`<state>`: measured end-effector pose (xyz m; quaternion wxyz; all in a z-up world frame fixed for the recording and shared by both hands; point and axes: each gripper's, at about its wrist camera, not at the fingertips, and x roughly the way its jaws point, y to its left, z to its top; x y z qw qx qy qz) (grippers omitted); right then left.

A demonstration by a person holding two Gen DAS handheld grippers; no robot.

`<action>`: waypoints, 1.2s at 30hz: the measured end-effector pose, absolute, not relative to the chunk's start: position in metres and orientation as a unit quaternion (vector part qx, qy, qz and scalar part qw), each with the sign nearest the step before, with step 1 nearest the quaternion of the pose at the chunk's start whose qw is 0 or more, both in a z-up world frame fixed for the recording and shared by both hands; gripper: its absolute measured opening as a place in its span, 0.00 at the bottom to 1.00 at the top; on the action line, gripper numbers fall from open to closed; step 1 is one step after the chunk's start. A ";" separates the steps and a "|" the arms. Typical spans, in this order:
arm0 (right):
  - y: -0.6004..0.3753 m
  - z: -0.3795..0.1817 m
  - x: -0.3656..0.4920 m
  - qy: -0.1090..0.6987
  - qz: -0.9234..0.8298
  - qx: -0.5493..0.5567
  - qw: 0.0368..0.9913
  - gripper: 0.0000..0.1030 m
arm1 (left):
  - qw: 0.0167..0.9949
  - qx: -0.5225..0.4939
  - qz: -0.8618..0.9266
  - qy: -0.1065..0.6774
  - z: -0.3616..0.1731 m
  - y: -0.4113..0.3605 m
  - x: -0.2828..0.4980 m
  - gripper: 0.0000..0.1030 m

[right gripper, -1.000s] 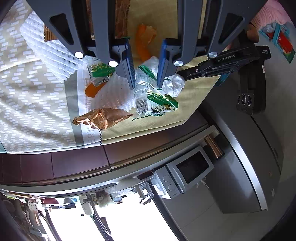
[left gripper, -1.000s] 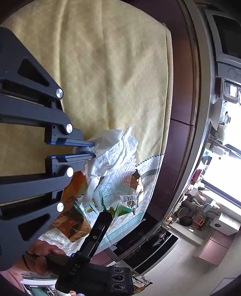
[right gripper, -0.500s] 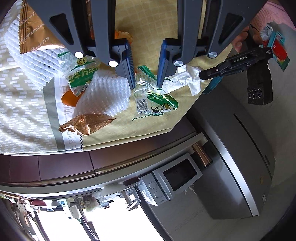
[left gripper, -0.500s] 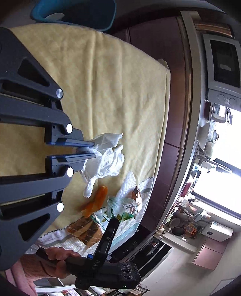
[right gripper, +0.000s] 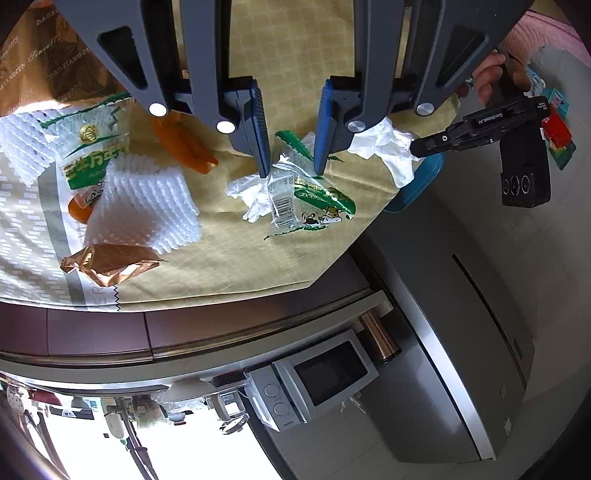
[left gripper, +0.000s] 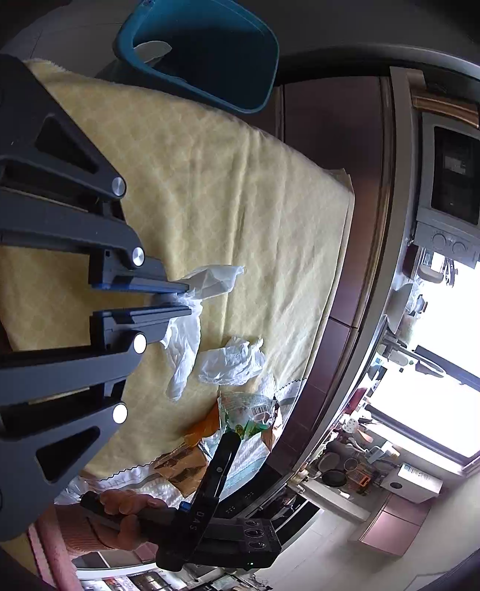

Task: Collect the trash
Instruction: 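Grasp a white tissue with the left tool while the right tool grasps the green wrapper, then carry the tissue and wrapper to the teal bin and open both tools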

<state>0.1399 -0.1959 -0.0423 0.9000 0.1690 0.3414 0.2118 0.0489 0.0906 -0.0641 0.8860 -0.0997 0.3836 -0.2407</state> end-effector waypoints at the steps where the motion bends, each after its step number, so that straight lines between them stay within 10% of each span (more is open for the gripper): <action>1: -0.193 -0.042 0.140 0.342 0.216 0.168 0.899 0.22 | 0.887 -0.101 -0.237 0.382 -0.064 0.094 0.047 0.07; 36: -0.027 -0.018 0.191 0.353 0.379 0.081 0.851 0.22 | 0.941 -0.150 -0.058 0.296 -0.016 0.236 0.002 0.07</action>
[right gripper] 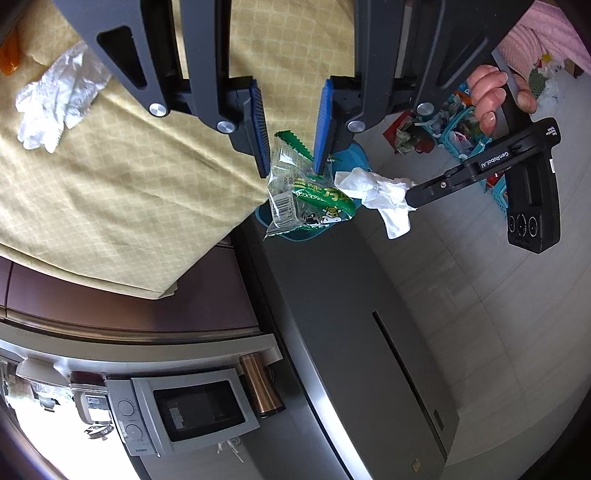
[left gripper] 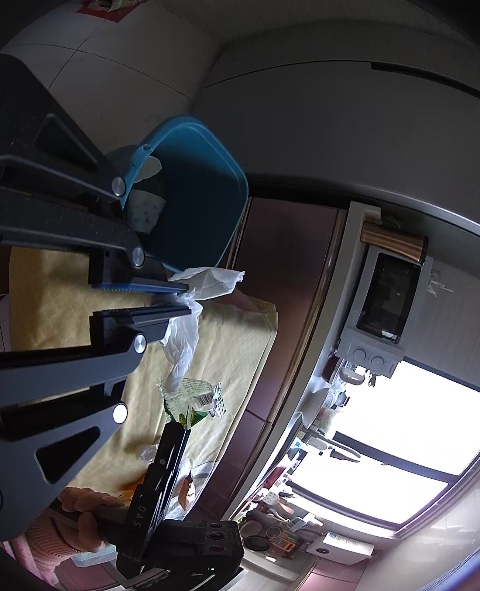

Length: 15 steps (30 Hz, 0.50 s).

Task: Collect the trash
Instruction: 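Carry the tissue and wrapper to the teal bin and open both tools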

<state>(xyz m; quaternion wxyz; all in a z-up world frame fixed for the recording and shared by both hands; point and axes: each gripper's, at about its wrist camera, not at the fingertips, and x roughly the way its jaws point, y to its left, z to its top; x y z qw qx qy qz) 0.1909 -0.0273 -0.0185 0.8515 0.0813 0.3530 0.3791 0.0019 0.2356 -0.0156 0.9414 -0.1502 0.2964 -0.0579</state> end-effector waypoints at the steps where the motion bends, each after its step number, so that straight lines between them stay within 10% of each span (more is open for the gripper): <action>1: -0.023 -0.018 0.192 0.354 0.382 0.078 0.850 0.22 | 0.942 -0.151 -0.054 0.295 -0.016 0.240 0.003 0.07; 15: 0.026 -0.018 0.213 0.377 0.407 0.061 0.830 0.22 | 0.938 -0.170 0.002 0.303 -0.027 0.280 0.017 0.07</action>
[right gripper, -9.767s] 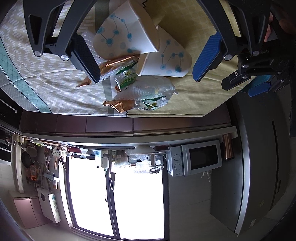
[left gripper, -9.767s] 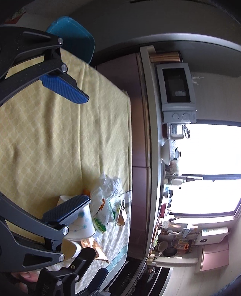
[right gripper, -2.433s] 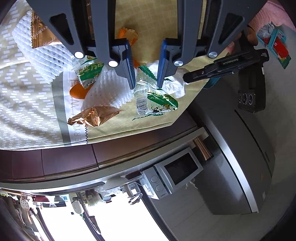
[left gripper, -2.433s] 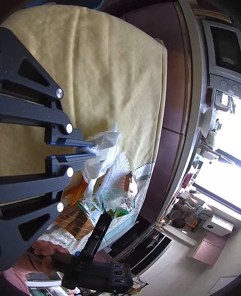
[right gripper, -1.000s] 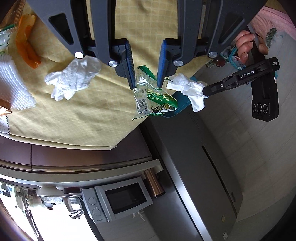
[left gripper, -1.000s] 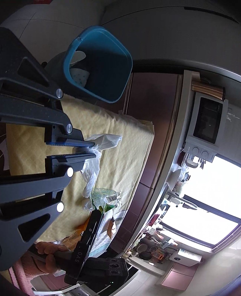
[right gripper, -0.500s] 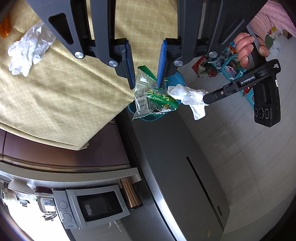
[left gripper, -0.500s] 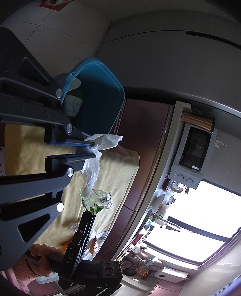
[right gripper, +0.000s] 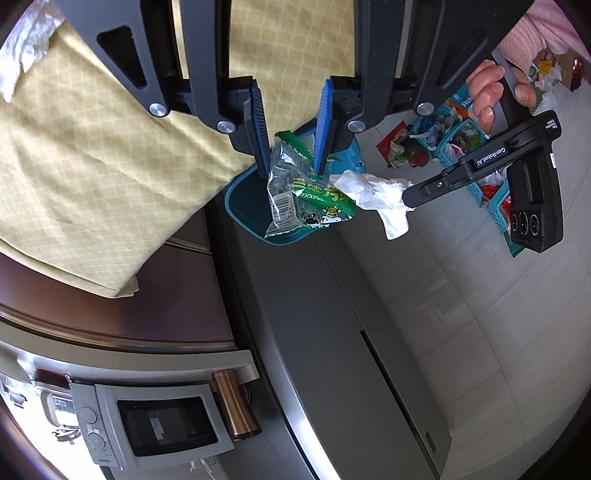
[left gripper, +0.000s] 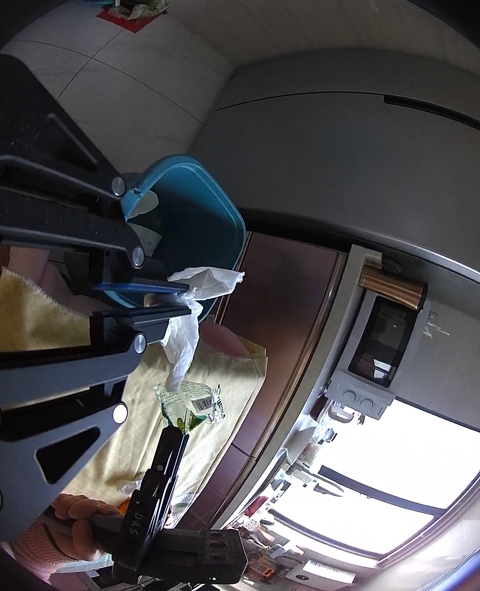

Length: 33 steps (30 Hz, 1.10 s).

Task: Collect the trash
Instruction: 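Carry the tissue and wrapper to the teal bin and open both tools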

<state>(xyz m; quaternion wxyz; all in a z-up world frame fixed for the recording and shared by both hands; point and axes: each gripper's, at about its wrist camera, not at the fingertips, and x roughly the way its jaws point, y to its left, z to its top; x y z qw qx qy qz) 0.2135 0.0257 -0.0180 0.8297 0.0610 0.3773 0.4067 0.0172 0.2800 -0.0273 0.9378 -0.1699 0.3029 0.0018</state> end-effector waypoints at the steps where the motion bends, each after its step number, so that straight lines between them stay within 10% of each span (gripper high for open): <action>1: 0.030 -0.019 0.216 0.380 0.407 0.059 0.829 0.22 | 0.937 -0.171 0.004 0.305 -0.029 0.282 0.018 0.07; 33: 0.124 -0.069 0.278 0.471 0.369 -0.019 0.801 0.24 | 0.910 -0.177 0.062 0.371 -0.088 0.302 0.074 0.07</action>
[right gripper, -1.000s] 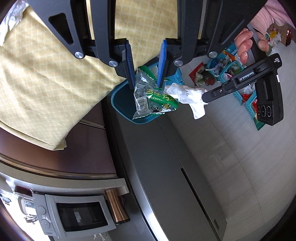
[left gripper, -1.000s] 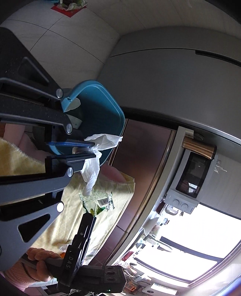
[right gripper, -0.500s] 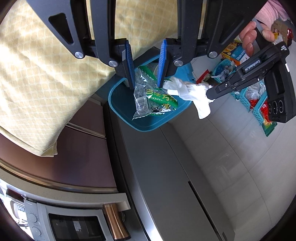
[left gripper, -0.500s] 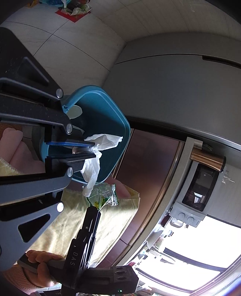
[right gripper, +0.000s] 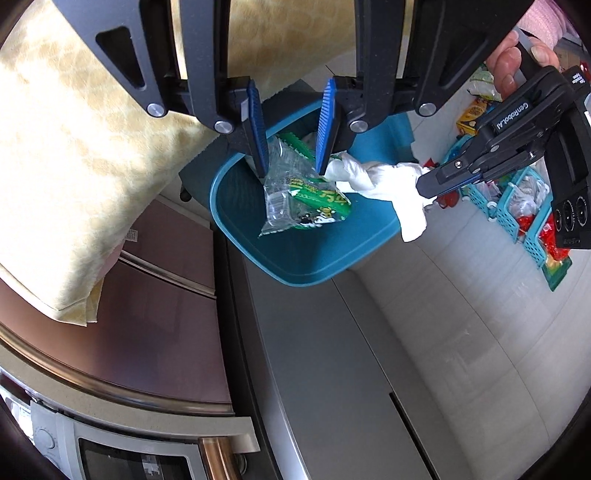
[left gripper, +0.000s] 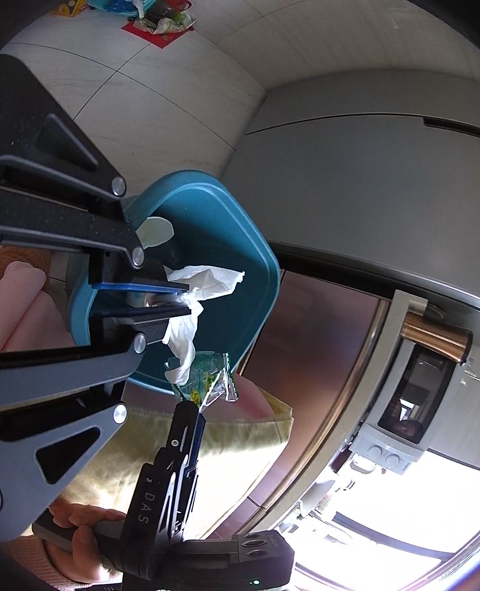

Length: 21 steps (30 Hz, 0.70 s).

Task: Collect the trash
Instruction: 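Carry the tissue and wrapper to the teal bin and open both tools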

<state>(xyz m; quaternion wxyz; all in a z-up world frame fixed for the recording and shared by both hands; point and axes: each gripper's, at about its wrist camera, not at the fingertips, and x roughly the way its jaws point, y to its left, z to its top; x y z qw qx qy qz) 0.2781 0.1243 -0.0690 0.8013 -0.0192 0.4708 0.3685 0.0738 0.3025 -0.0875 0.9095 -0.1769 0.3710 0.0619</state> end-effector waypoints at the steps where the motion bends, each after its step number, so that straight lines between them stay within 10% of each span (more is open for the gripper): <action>1: 0.126 -0.071 0.280 0.473 0.368 -0.021 0.800 0.24 | 0.908 -0.178 0.062 0.374 -0.090 0.303 0.076 0.07; 21: 0.119 -0.076 0.284 0.468 0.356 -0.001 0.809 0.41 | 0.890 -0.179 0.047 0.418 -0.131 0.286 0.105 0.25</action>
